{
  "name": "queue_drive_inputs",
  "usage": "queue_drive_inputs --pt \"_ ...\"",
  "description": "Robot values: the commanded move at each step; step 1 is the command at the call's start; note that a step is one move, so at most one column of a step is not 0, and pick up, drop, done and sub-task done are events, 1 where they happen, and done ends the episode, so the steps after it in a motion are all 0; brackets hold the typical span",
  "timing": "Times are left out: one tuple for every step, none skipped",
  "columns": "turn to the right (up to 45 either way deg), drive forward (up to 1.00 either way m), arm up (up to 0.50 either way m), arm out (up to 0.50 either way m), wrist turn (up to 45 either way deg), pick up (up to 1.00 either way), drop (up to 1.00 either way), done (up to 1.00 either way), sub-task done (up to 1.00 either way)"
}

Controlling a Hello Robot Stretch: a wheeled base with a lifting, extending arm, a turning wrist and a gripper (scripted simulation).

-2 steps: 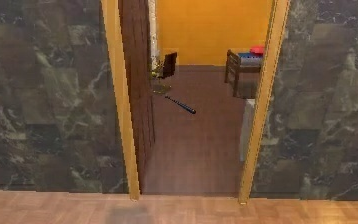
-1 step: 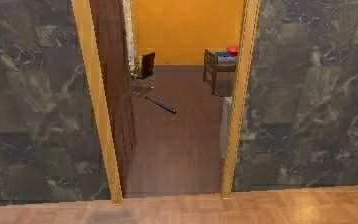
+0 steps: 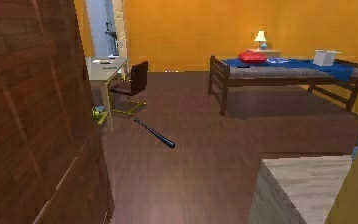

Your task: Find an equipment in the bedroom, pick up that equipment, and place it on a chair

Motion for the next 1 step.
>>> queue_drive_inputs --pt "3.0 0.0 0.0 0.0 0.0 0.0 0.0 0.0 0.0"
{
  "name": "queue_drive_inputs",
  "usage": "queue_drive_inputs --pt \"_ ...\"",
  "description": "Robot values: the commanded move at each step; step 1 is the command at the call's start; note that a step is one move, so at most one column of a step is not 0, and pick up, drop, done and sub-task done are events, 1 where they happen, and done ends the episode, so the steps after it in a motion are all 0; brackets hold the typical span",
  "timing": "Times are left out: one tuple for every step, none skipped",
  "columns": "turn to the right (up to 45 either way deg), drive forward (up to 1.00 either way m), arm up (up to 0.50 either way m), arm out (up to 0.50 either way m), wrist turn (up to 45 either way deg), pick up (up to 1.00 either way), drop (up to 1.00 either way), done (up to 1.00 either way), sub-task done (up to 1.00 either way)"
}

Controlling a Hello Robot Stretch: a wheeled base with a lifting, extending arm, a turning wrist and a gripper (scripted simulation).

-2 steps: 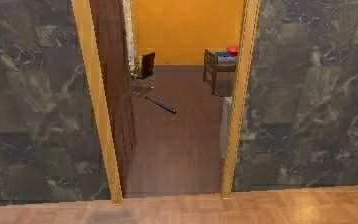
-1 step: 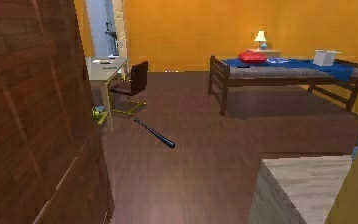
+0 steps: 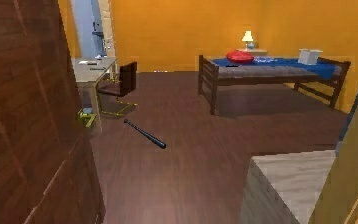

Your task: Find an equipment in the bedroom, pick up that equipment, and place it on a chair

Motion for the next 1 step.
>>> queue_drive_inputs --pt "0.0 0.5 0.0 0.0 0.0 0.0 0.0 0.0 0.0"
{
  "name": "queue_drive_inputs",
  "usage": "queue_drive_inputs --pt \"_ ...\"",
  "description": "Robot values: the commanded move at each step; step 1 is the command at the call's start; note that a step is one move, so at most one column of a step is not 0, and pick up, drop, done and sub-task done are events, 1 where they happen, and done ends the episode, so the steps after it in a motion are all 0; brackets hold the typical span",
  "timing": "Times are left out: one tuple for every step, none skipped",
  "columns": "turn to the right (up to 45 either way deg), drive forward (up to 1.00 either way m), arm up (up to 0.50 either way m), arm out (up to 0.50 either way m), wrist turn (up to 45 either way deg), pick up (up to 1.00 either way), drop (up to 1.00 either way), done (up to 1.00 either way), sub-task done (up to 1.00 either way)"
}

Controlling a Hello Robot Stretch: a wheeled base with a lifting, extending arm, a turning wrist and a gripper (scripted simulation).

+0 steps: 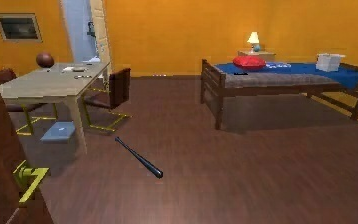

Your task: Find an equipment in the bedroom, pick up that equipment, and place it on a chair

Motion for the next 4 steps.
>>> queue_drive_inputs --pt "-3.0 0.0 0.0 0.0 0.0 0.0 0.0 0.0 0.0" --pt "0.0 0.6 0.0 0.0 0.0 0.0 0.0 0.0 0.0" --pt "18.0 0.0 0.0 0.0 0.0 0.0 0.0 0.0 0.0" --pt "0.0 0.9 0.0 0.0 0.0 0.0 0.0 0.0 0.0"
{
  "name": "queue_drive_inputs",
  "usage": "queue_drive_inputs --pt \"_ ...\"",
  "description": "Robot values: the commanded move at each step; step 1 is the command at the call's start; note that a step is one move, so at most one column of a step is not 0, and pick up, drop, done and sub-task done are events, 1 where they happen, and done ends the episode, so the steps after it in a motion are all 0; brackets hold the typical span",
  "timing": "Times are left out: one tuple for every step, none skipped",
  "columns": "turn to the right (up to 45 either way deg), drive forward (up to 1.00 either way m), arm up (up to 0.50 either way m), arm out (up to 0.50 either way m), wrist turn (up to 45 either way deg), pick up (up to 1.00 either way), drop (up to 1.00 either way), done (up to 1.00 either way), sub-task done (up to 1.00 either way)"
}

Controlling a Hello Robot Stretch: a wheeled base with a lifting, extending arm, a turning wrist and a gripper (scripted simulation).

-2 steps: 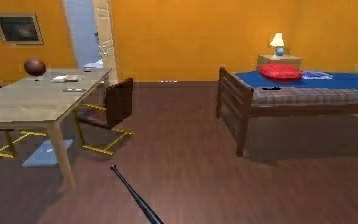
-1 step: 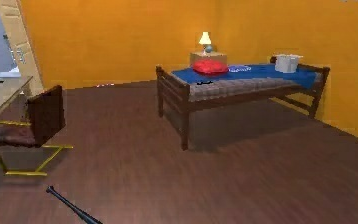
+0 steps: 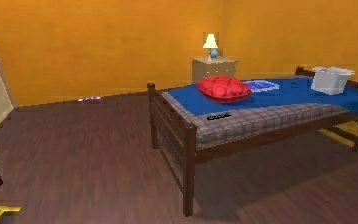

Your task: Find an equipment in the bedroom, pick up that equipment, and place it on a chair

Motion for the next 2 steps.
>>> queue_drive_inputs --pt "-9.0 0.0 0.0 0.0 0.0 0.0 0.0 0.0 0.0" --pt "0.0 0.45 0.0 0.0 0.0 0.0 0.0 0.0 0.0"
